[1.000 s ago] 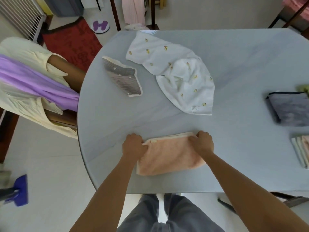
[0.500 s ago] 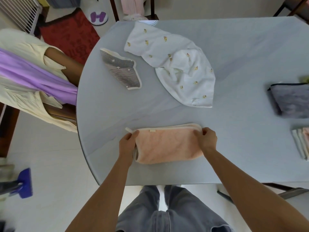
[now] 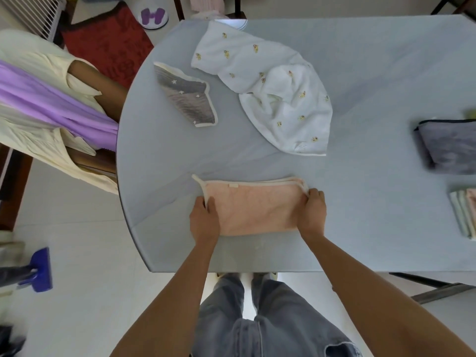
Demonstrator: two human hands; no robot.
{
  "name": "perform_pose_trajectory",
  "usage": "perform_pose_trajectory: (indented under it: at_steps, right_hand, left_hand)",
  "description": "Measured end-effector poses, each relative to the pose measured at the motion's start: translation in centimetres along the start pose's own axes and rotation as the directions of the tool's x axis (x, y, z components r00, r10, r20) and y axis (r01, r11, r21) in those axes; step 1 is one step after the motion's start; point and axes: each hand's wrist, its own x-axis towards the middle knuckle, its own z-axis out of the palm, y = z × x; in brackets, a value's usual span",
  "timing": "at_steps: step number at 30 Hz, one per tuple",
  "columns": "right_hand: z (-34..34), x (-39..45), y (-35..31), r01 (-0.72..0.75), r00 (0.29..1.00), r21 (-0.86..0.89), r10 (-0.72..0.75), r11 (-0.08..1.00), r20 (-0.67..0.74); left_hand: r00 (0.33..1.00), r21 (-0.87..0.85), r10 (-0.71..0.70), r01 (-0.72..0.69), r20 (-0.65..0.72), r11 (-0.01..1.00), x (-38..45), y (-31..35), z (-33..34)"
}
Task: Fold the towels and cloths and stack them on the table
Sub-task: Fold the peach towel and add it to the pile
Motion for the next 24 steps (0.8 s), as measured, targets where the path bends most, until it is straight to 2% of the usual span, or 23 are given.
perform_pose_trajectory:
  at_steps: [5, 9, 13, 16, 19, 22, 24]
  right_hand:
    - [-0.1, 0.7, -0.6, 0.011, 1.000, -0.230, -0.014, 0.973, -0.008]
    - [-0.7, 1.0, 1.2, 0.049, 0.998, -0.335, -0.060, 0.941, -0.021]
    - [-0.2, 0.7, 2.8, 0.062, 0.996, -0.334, -0.081, 0.941, -0.043]
    - [0.0, 0.8, 3.2, 0.084, 0.991, -0.222, -0.106, 0.971, -0.087]
    - [-0.1, 1.4, 2.6, 0.101, 0.986, -0.116, -0.115, 0.988, -0.120]
    - [0.3, 1.7, 1.7, 0.118, 0.990, -0.206, -0.132, 0.971, -0.054]
    - [0.7, 1.2, 1.7, 0.140, 0.989, -0.264, -0.149, 0.954, -0.015]
  left_hand:
    - [0.995, 0.346, 0.089, -0.095, 0.034, 0.933, 1.7, 0.5, -1.1]
    - [0.994, 0.448, 0.097, -0.110, 0.053, 0.887, 1.4, 0.3, -0.8]
    - [0.995, 0.449, 0.091, -0.095, 0.031, 0.889, 0.4, -1.0, -0.2]
    - [0.996, 0.393, 0.086, -0.073, -0.015, 0.917, 0.3, -1.6, 0.3]
    - [0.993, 0.397, 0.115, -0.107, 0.005, 0.911, 1.0, -1.4, 0.4]
    - [0.992, 0.437, 0.120, -0.123, 0.034, 0.891, 1.9, -0.2, 0.3]
    - [0.998, 0.352, 0.065, -0.065, 0.011, 0.934, 2.8, 0.6, 0.3]
